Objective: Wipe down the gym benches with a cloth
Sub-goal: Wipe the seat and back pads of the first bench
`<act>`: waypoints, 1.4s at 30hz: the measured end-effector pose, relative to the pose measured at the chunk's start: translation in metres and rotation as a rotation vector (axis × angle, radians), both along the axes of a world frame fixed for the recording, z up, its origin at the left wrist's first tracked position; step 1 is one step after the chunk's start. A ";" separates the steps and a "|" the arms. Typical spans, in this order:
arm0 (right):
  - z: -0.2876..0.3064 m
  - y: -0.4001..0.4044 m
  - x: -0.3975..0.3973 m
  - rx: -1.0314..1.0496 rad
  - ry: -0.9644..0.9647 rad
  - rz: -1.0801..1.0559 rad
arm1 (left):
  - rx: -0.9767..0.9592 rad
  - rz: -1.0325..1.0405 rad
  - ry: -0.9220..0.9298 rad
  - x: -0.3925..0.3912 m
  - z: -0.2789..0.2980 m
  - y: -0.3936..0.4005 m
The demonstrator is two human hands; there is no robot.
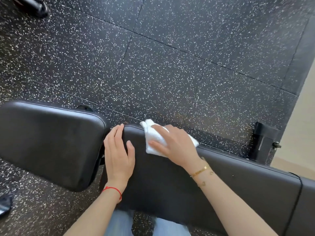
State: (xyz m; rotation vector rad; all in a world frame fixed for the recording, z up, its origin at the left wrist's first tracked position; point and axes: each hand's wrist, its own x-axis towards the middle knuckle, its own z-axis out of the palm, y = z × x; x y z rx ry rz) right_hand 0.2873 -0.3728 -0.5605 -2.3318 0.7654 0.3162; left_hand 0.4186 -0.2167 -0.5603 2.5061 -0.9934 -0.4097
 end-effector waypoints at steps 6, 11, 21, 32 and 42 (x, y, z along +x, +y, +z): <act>0.006 -0.004 -0.017 -0.028 0.054 -0.099 | -0.004 0.070 -0.003 -0.007 0.002 -0.003; 0.007 0.004 0.020 -0.003 0.059 -0.067 | -0.004 0.110 -0.012 -0.011 0.001 -0.005; 0.007 -0.018 -0.050 0.014 0.211 -0.177 | 0.042 0.173 -0.067 -0.019 0.000 -0.007; 0.003 -0.010 -0.049 -0.093 0.063 -0.063 | 0.015 0.166 -0.088 -0.018 -0.003 -0.005; 0.004 -0.007 -0.042 -0.092 0.076 -0.096 | -0.017 0.189 -0.128 -0.023 -0.005 -0.006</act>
